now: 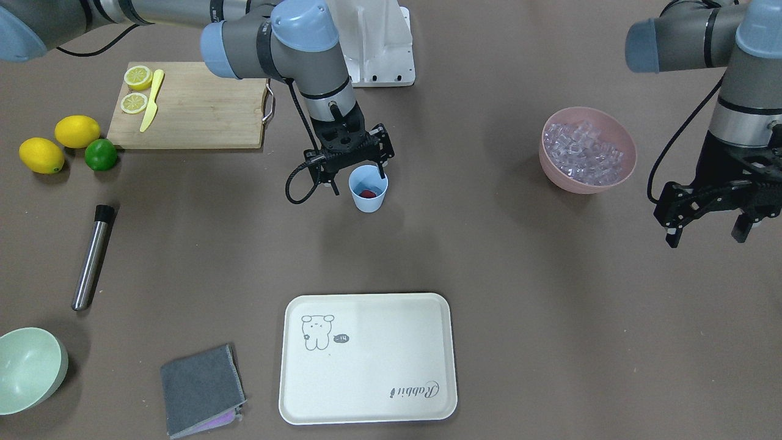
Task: Mash ice and strawberries in cup
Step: 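Open the right gripper to drop the strawberry into the cup, then move the right gripper to the dark pestle beside the green bowl, then lower the right gripper onto the dark pestle and grasp its top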
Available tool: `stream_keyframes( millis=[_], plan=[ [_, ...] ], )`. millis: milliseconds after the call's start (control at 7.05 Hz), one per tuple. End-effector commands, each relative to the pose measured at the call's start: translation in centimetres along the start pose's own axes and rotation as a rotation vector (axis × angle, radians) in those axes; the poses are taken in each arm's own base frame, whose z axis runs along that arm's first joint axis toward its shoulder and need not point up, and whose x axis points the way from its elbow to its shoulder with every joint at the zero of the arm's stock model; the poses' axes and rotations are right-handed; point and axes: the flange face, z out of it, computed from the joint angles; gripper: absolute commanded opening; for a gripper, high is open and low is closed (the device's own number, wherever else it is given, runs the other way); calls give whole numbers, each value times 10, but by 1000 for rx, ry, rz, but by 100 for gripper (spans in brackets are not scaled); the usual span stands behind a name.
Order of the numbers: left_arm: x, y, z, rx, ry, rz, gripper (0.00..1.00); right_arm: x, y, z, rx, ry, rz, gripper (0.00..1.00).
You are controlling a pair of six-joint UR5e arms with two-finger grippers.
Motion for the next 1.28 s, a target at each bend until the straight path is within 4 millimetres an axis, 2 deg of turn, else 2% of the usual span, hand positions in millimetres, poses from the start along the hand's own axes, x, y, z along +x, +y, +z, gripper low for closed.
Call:
stream_keyframes(
  millis=[0,142,284,425,709,851,992,1134],
  plan=[
    [-21,3,2,-12,-22,44,98,44,-38,-45,-73,22,82,100],
    [-46,6,3,-25,-51,76,98,79,-55,-58,-104,28,128,100],
    [-76,10,8,-95,-32,68,98,119,-64,-63,-109,46,133,100],
    [-106,10,17,-191,9,-6,98,168,-71,-64,-116,79,154,100],
    [-146,9,15,-227,44,-23,98,276,-80,-83,-165,75,182,100],
    [-167,11,14,-253,84,-45,98,320,-71,-85,-173,98,240,100],
    [-184,19,15,-267,97,-23,98,366,-55,-74,-194,143,289,100],
    [-192,24,16,-270,98,7,98,404,-48,-58,-179,148,300,100]
  ],
)
